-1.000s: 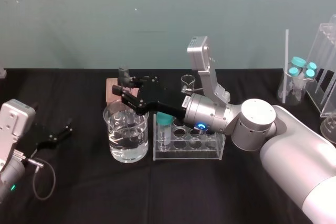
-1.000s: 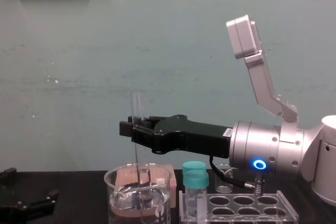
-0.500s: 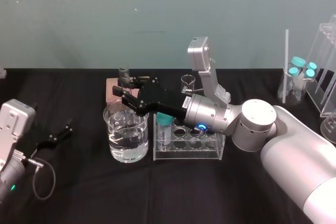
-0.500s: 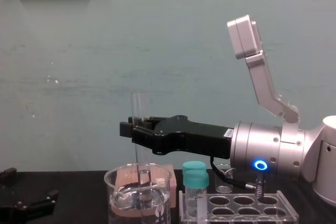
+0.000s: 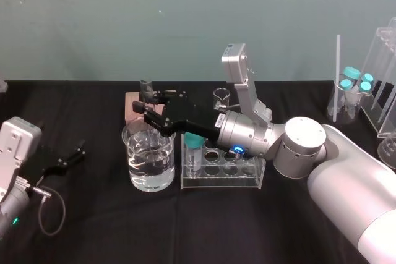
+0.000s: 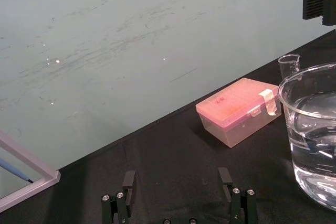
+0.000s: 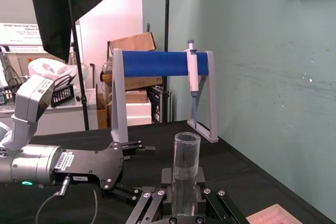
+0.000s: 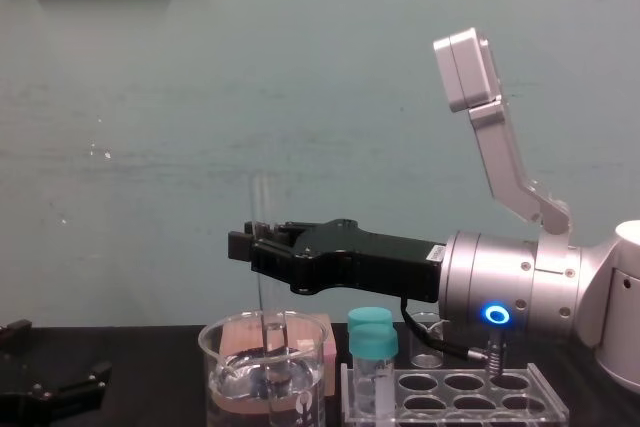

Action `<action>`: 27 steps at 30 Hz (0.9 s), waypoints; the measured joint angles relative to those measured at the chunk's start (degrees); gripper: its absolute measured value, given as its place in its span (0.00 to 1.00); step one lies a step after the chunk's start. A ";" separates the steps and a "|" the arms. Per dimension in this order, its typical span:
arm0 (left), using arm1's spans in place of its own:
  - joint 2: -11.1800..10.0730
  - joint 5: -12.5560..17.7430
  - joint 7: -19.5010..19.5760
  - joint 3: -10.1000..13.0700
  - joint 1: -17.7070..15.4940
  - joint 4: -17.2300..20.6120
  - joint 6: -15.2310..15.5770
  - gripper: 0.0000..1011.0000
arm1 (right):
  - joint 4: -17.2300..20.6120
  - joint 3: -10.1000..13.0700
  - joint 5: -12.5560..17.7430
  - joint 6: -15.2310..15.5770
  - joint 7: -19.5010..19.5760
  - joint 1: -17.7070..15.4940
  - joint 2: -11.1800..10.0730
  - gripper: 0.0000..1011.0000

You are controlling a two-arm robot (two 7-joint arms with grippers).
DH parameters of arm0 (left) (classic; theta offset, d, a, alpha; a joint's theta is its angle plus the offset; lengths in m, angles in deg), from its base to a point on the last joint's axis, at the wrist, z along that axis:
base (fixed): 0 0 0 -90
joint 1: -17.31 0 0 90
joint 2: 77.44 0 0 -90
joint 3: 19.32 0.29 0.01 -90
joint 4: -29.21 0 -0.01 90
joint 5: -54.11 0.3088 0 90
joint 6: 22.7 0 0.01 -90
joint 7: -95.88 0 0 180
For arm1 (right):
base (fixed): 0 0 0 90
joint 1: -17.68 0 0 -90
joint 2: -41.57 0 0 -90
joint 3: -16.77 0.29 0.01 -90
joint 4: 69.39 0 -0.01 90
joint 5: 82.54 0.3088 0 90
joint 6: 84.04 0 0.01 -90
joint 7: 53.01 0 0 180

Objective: Hold the test tube with one hand and immerse one end into the beaker, then return it to the test tube rack.

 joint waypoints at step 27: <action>0.00 0.00 0.00 0.00 0.00 0.00 0.00 0.99 | 0.85 -0.17 -0.14 0.18 0.35 -0.37 -0.30 0.24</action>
